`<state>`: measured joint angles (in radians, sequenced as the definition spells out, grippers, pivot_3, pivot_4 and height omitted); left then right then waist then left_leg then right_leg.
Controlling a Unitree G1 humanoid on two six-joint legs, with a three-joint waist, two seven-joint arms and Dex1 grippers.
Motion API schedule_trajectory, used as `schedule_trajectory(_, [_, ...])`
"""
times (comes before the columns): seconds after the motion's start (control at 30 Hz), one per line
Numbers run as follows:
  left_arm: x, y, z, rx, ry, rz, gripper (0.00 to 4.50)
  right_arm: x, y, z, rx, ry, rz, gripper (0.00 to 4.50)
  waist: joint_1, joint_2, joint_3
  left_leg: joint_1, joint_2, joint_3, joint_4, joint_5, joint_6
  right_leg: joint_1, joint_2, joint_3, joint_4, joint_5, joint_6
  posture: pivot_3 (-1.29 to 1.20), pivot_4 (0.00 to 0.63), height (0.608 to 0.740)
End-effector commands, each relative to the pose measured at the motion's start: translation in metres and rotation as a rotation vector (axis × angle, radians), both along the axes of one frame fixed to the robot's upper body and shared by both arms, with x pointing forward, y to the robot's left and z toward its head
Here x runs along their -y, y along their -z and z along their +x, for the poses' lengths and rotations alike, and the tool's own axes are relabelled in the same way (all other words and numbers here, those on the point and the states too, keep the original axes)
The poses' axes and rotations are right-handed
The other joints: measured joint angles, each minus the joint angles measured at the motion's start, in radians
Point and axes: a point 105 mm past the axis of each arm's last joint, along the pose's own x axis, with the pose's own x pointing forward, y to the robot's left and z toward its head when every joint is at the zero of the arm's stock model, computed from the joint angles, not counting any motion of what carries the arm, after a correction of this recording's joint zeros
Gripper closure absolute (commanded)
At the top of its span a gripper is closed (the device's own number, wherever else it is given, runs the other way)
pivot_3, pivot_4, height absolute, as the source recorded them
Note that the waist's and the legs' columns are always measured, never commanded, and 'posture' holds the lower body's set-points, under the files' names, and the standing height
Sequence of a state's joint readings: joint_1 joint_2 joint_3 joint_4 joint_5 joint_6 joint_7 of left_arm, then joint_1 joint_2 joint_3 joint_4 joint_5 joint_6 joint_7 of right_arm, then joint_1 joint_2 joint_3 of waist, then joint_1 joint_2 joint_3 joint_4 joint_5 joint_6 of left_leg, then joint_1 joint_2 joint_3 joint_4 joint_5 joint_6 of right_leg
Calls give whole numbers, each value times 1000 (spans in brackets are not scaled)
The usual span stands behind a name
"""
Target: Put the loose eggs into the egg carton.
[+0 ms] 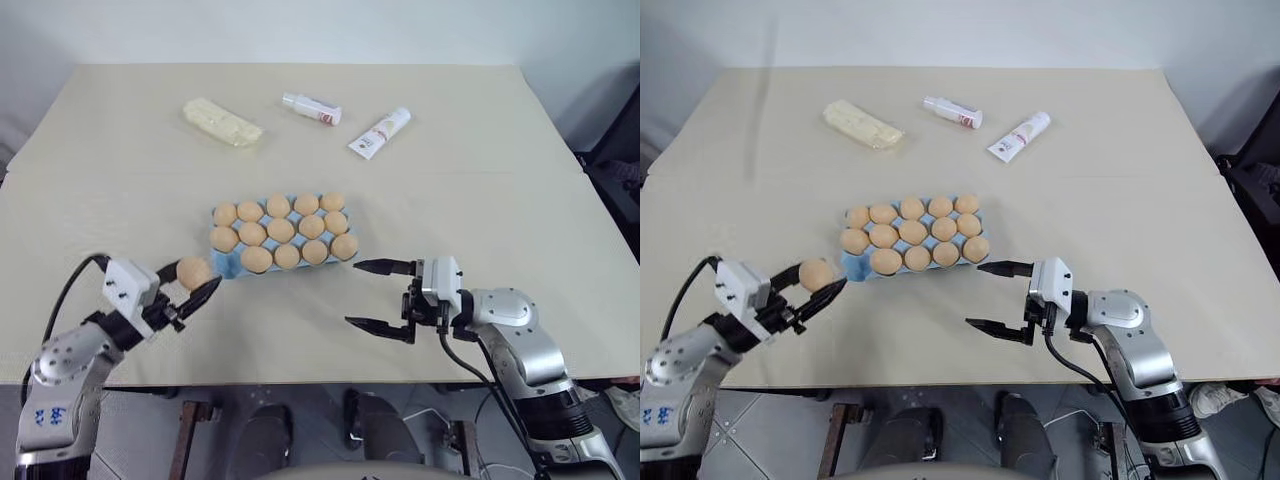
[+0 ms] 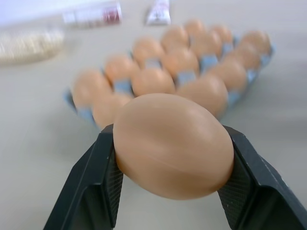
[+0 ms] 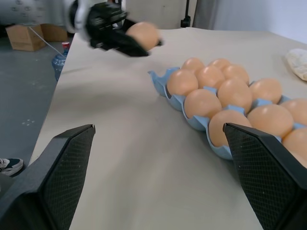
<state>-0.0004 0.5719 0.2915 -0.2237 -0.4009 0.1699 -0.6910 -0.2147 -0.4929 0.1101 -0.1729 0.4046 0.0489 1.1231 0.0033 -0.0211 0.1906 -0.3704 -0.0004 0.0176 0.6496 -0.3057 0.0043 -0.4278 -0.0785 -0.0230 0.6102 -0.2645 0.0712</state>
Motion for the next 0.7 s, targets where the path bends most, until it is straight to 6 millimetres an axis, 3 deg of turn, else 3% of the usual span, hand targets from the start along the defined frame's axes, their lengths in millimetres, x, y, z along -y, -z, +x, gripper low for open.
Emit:
schedule_trajectory(0.03, [3,0,14,5,18,15,2168,-3,-11,-2,55,-4,17,0,-2,0,0,0,0,0,0,0,0,0,0,0,0,0,0,0,150,740])
schedule_trajectory(0.13, [7,5,19,-13,56,-4,2168,-4,-16,2,76,14,26,0,-11,0,0,0,0,2,-1,0,0,-1,1,1,0,0,1,0,150,740])
schedule_trajectory(0.27, [14,10,21,-30,101,-4,920,-5,-18,2,82,21,37,0,-10,0,0,0,0,3,-2,-1,0,-2,1,1,-1,0,1,0,150,740])
schedule_trajectory(0.37, [5,9,21,-5,64,16,15,-7,-18,-1,76,13,40,0,-6,0,0,0,0,2,0,-1,0,-1,1,1,0,0,1,0,150,740])
schedule_trajectory(0.7, [-50,6,-26,-19,-43,156,15,11,-7,-1,34,72,18,0,-9,0,0,0,1,2,-2,-1,-1,-2,1,2,0,0,0,0,150,740])
